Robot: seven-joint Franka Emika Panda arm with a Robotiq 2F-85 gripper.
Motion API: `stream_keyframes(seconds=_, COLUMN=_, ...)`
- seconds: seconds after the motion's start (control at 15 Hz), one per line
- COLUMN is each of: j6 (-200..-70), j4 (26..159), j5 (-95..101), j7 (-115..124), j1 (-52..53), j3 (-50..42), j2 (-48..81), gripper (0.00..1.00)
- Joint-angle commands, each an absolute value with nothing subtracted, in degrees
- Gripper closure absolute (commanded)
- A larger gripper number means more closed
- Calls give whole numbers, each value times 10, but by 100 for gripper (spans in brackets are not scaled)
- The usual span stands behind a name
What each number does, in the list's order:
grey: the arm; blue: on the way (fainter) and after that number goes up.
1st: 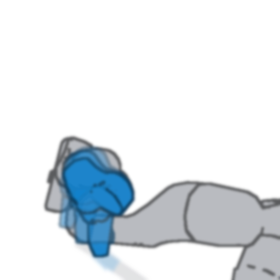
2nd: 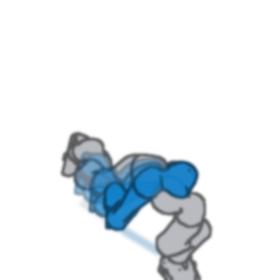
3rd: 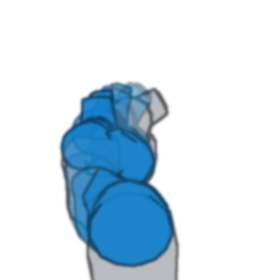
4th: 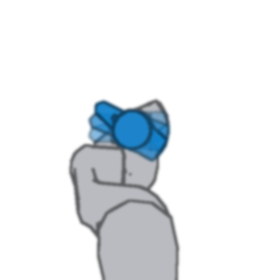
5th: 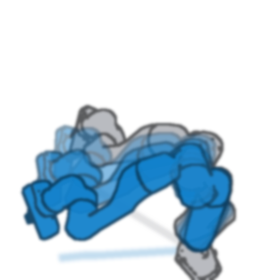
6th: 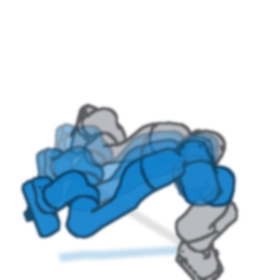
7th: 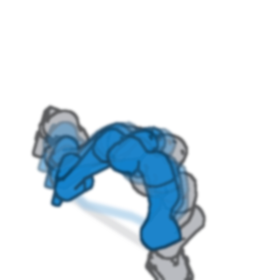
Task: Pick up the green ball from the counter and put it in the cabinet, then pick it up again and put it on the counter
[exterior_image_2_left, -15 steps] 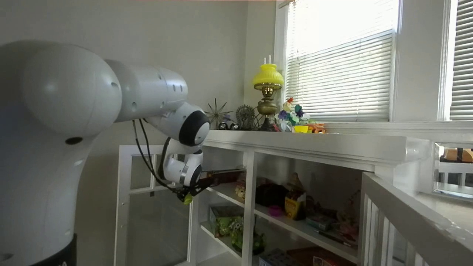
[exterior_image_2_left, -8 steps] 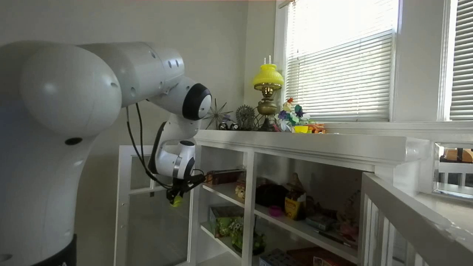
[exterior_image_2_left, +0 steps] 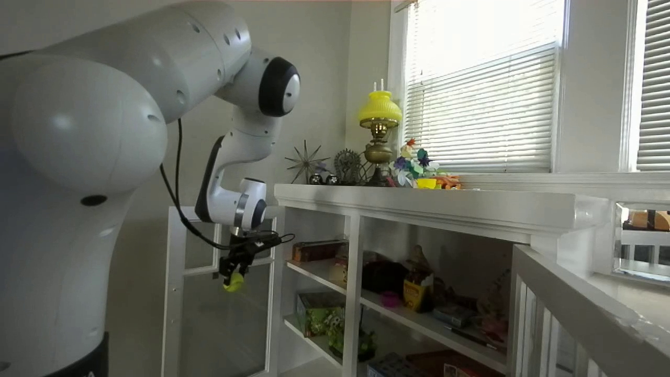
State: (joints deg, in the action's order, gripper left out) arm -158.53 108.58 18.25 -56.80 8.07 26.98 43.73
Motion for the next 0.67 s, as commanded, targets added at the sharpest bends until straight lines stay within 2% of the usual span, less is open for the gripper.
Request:
stream_keyframes(seconds=0.0, j6=-1540, j4=1213, j5=122, j7=-590, j1=21, j3=321, j2=309, gripper=60)
stream_keyframes(seconds=0.6, j6=-1530, j4=1334, j5=-158, j7=-700, j1=-159, j3=466, j2=74, gripper=60)
